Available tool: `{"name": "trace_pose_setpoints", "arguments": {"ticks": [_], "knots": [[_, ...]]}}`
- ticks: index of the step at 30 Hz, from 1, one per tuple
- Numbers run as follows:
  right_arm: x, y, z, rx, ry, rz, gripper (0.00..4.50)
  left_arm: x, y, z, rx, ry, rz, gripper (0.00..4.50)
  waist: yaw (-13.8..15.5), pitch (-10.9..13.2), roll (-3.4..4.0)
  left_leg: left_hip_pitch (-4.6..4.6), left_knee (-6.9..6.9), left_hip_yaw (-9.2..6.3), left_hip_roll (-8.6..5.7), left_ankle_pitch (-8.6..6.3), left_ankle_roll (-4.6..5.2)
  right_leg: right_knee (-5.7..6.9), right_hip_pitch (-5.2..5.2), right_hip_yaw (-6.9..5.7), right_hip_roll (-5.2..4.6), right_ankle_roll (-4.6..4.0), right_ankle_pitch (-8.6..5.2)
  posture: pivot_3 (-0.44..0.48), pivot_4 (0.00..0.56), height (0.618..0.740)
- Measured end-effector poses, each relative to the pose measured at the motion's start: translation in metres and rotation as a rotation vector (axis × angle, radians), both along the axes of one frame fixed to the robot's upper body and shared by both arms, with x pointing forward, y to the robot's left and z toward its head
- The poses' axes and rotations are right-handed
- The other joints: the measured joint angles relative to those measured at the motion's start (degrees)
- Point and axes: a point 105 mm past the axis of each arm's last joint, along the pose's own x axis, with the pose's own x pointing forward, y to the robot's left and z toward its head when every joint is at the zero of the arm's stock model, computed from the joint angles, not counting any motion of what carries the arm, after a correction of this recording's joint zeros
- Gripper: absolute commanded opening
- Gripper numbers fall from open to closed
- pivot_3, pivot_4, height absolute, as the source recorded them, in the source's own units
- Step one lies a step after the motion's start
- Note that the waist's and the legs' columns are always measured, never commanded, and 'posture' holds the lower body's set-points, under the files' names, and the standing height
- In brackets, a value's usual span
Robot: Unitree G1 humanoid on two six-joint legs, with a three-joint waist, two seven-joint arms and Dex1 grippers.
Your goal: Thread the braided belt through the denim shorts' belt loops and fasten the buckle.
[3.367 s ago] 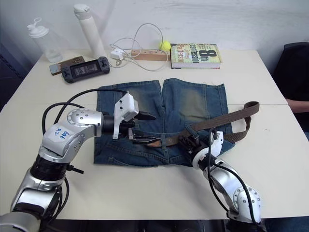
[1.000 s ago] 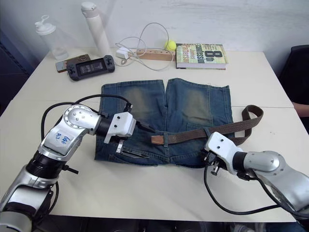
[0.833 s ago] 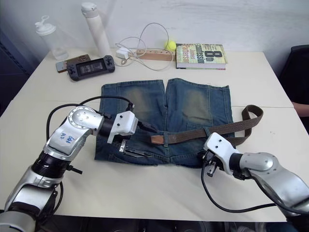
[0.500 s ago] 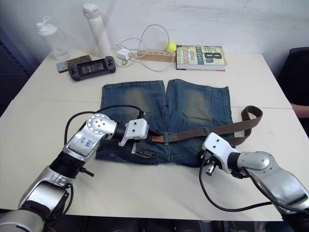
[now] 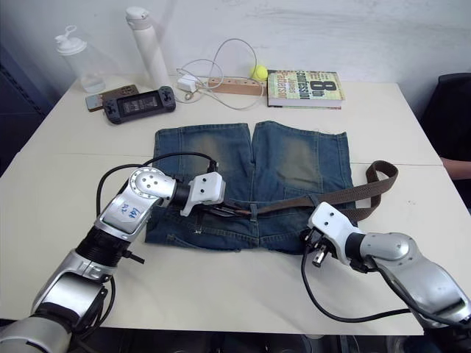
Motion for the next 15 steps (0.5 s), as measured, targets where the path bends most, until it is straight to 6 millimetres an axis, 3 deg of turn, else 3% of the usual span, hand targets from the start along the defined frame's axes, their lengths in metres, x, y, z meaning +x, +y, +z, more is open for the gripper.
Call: {"name": "trace_pose_setpoints", "arguments": {"ticks": [15], "knots": [[0.004,0.002,-0.002,-0.033,0.020,0.024,0.00,-0.002,0.067,0.009,0.167,-0.104,0.103,0.02,-0.4,-0.1,-0.20,0.13,-0.02,-0.05,0.01,-0.06,0.00,-0.02,0.07,0.05,-0.05,-0.05,0.02,0.000,0.150,0.735]]}}
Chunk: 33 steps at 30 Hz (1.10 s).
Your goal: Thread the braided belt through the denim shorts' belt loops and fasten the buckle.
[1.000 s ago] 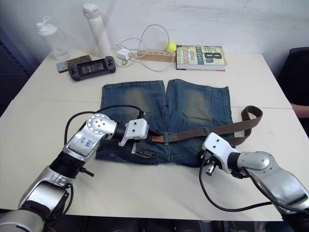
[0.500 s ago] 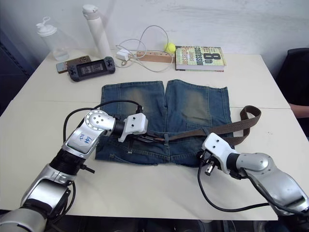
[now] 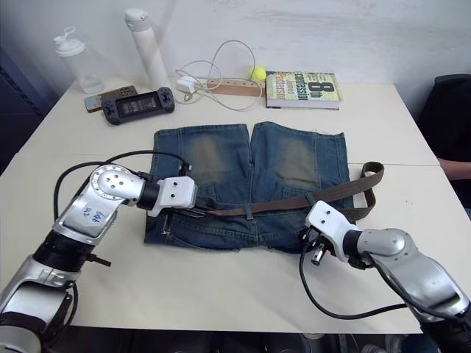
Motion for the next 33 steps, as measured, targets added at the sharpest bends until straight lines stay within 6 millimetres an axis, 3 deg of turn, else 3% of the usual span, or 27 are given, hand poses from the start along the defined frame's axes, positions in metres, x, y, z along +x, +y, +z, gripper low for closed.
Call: {"name": "trace_pose_setpoints", "arguments": {"ticks": [5,10,17,22,25,27,31,33], "knots": [[0.002,0.001,0.000,0.000,0.008,0.012,0.00,-0.006,0.022,-0.004,0.045,0.011,0.040,0.02,-0.3,0.0,0.00,0.01,-0.03,-0.02,0.01,0.00,0.00,-0.01,0.00,-0.01,-0.02,-0.01,0.01,0.000,0.150,0.735],[0.002,0.001,0.000,0.000,0.012,0.015,0.00,0.002,0.039,-0.002,0.043,-0.012,0.103,0.02,-0.3,0.0,-0.02,0.03,-0.03,-0.02,0.01,-0.02,0.02,-0.02,0.02,-0.01,-0.04,-0.03,0.01,0.000,0.150,0.735],[0.002,0.001,0.000,0.000,0.013,0.017,0.00,0.007,0.047,-0.003,0.050,-0.038,0.117,0.02,-0.4,0.0,-0.02,0.01,-0.03,-0.02,0.01,-0.03,0.03,-0.03,0.01,-0.01,-0.06,-0.03,0.02,0.000,0.150,0.735],[0.002,0.001,0.001,0.003,0.013,0.018,0.00,0.009,0.032,0.000,-0.151,0.097,0.200,2.04,-0.4,0.0,-0.06,-0.04,-0.03,-0.02,0.01,-0.03,0.04,-0.03,-0.02,-0.02,-0.06,-0.03,0.02,0.000,0.150,0.735],[0.002,0.001,0.004,0.015,0.001,0.031,0.00,0.009,0.038,0.007,-0.197,0.143,0.251,3.40,-0.4,0.0,-0.02,-0.10,-0.05,-0.01,0.00,-0.03,0.04,-0.03,-0.11,-0.02,-0.05,-0.03,0.02,0.000,0.150,0.735],[0.000,0.000,0.006,0.033,0.012,0.039,0.00,0.008,0.046,0.023,-0.268,0.188,0.289,4.45,-0.2,0.0,0.02,-0.21,-0.05,-0.01,0.00,-0.03,0.04,-0.02,-0.21,-0.04,-0.05,-0.03,0.02,0.000,0.150,0.735],[-0.010,0.007,0.014,0.107,0.063,0.093,1.31,0.000,0.056,0.050,-0.345,0.234,0.298,4.50,0.2,0.2,0.22,-0.32,-0.05,-0.01,0.00,-0.04,0.04,-0.02,-0.31,-0.05,-0.04,-0.02,0.02,0.000,0.150,0.735],[-0.020,0.020,0.029,0.166,0.082,0.176,2.29,-0.007,0.067,0.064,-0.380,0.267,0.313,4.50,0.2,0.3,0.38,-0.32,-0.08,-0.01,0.00,-0.03,0.03,-0.02,-0.33,-0.07,-0.02,-0.02,0.02,0.000,0.150,0.735]]}}
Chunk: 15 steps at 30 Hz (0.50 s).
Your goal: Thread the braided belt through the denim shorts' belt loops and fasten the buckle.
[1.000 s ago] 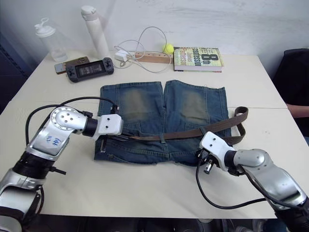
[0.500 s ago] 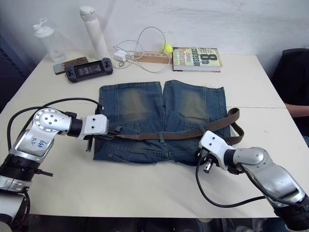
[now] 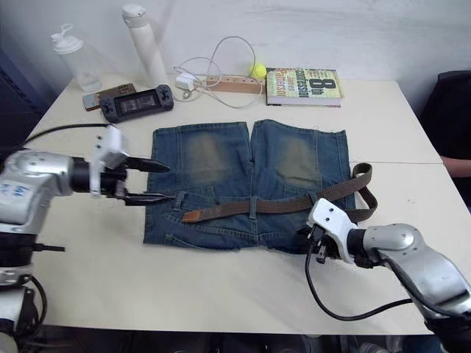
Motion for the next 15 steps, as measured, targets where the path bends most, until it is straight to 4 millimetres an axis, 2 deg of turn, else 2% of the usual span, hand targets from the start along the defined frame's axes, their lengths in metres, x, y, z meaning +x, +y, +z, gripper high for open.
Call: {"name": "trace_pose_setpoints", "arguments": {"ticks": [2,5,8,10,13,15], "knots": [[-0.005,0.005,0.011,0.013,-0.012,0.047,3.15,-0.003,0.004,0.005,-0.013,0.009,0.003,4.50,0.1,0.0,0.04,0.00,0.00,-0.01,0.00,0.00,0.00,-0.01,0.01,-0.01,-0.01,0.00,0.00,0.000,0.150,0.735],[-0.007,0.013,0.022,-0.020,-0.072,0.118,4.43,-0.007,0.010,0.002,0.011,0.026,0.009,4.50,0.1,0.0,0.04,0.00,-0.02,-0.01,-0.01,-0.01,0.00,-0.07,0.02,0.00,-0.01,0.00,0.00,0.000,0.150,0.735],[-0.005,0.022,0.014,-0.088,-0.100,0.173,4.43,-0.015,0.008,-0.006,0.047,0.042,-0.019,4.50,0.1,0.0,0.04,0.00,-0.09,0.00,-0.01,-0.03,-0.02,-0.10,-0.01,0.02,-0.02,-0.01,0.00,0.000,0.150,0.735],[-0.003,0.027,0.000,-0.145,-0.092,0.202,4.43,-0.023,0.001,-0.011,0.053,0.064,-0.057,4.50,0.1,0.0,0.05,-0.02,-0.14,0.00,-0.01,-0.03,-0.02,-0.10,-0.04,0.02,-0.02,-0.01,-0.01,0.000,0.150,0.735],[0.010,0.033,-0.014,-0.187,-0.122,0.180,4.43,-0.036,-0.007,-0.017,0.056,0.109,-0.105,4.50,0.0,0.0,0.08,-0.02,-0.13,0.00,-0.02,-0.02,-0.03,-0.10,-0.05,0.03,-0.02,-0.02,-0.01,0.000,0.150,0.735],[0.013,0.043,-0.016,-0.158,-0.131,0.170,3.92,-0.053,-0.009,-0.028,0.063,0.197,-0.145,4.50,-0.2,0.1,0.10,-0.02,-0.14,0.01,-0.02,-0.01,-0.05,-0.07,-0.08,0.04,-0.01,-0.04,-0.02,0.000,0.150,0.735]]}}
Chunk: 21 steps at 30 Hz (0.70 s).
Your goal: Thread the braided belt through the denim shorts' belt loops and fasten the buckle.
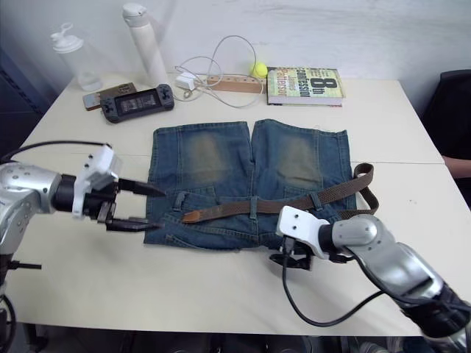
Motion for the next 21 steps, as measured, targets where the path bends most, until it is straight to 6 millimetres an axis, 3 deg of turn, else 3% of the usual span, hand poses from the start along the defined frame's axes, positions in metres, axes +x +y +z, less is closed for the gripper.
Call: {"name": "trace_pose_setpoints", "arguments": {"ticks": [2,3,9,10,14,21], "knots": [[0.000,0.001,-0.001,-0.004,-0.006,-0.003,3.70,-0.011,0.002,-0.008,0.022,0.053,-0.019,4.50,-0.1,0.0,0.02,0.01,-0.01,-0.01,0.00,0.01,-0.02,0.01,-0.01,0.00,0.00,-0.02,-0.01,0.000,0.150,0.735],[0.001,-0.003,-0.001,-0.026,-0.030,0.005,2.96,-0.015,0.004,-0.012,0.035,0.072,-0.016,4.50,0.0,0.0,0.02,0.01,0.01,-0.01,0.00,0.02,-0.03,0.02,0.00,-0.01,0.00,-0.03,-0.02,0.000,0.150,0.735],[0.005,-0.043,-0.001,-0.246,-0.157,0.190,0.25,-0.025,0.002,-0.018,0.007,0.140,-0.013,4.50,0.3,0.0,0.03,0.05,0.02,-0.03,-0.05,-0.05,0.07,-0.06,0.11,0.01,-0.03,-0.03,-0.02,0.000,0.150,0.735],[0.007,-0.047,0.000,-0.266,-0.179,0.217,0.06,-0.026,0.001,-0.019,0.004,0.146,-0.018,4.50,0.3,0.0,0.03,0.05,0.02,-0.02,-0.05,-0.05,0.07,-0.07,0.11,0.01,-0.03,-0.03,-0.02,0.000,0.150,0.735],[0.031,-0.069,0.007,-0.368,-0.300,0.342,0.06,-0.027,-0.004,-0.021,0.005,0.132,-0.015,4.50,0.0,0.0,0.07,0.07,0.20,0.03,-0.05,-0.04,0.07,0.02,0.12,0.02,-0.01,-0.02,-0.01,0.000,0.150,0.735],[0.067,-0.113,0.020,-0.518,-0.401,0.405,0.06,-0.028,-0.014,-0.031,-0.013,0.133,-0.022,4.50,-0.4,0.1,0.14,0.06,0.24,0.04,-0.04,-0.03,0.06,0.05,0.12,0.01,0.02,-0.02,-0.01,0.000,0.150,0.735]]}}
